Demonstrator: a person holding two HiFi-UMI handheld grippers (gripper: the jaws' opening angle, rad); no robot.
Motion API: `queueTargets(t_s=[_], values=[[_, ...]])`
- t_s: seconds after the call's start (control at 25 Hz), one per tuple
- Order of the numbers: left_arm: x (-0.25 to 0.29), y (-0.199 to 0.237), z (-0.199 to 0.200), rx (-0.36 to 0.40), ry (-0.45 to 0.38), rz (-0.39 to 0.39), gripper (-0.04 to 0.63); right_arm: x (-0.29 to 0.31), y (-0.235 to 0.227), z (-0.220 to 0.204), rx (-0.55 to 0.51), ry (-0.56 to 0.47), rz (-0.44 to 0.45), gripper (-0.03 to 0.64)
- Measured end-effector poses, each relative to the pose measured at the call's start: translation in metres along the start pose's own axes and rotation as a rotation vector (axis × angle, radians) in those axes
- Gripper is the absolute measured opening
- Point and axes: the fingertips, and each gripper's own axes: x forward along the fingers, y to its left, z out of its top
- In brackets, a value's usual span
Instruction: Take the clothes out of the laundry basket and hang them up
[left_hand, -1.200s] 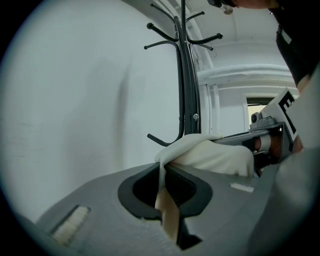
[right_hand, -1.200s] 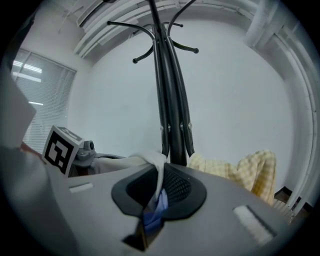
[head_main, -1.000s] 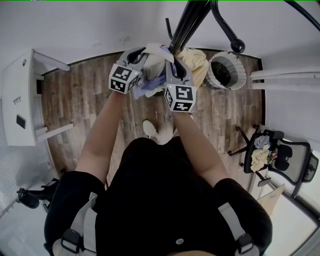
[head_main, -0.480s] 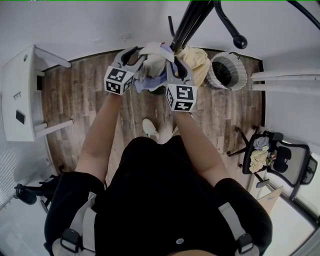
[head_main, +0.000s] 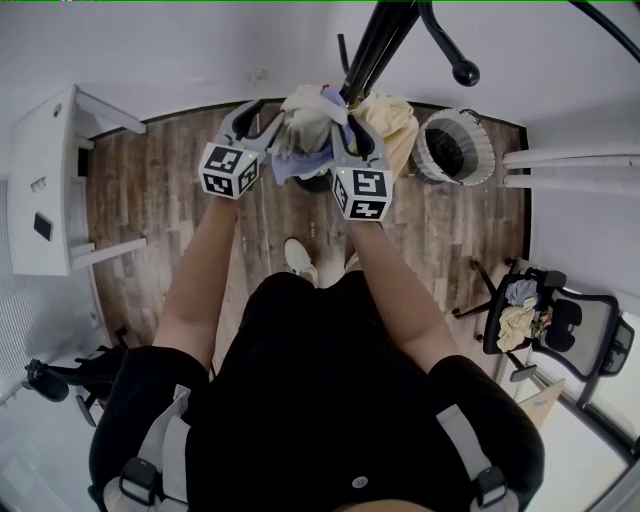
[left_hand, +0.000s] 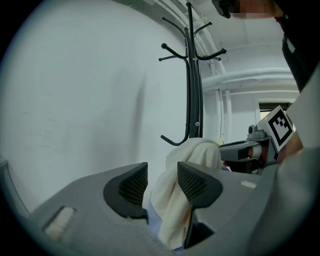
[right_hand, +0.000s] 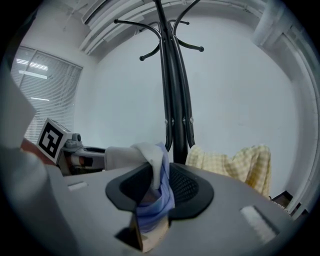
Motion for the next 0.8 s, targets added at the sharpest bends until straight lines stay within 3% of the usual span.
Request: queueTargets(t_s=[0.44,0.8], values=[[-0.019,-0.019,0.032,0.038,-0.047,0.05,0.193,-0.032,0.01,0.011,-0.039,-0.016,0.105,0.172],[-0.058,-0.092,0.069,0.043,-0.098,0.075,0.193,-0.096,-0.013,0.052,-0.098,-0.067,0.262,0.175]])
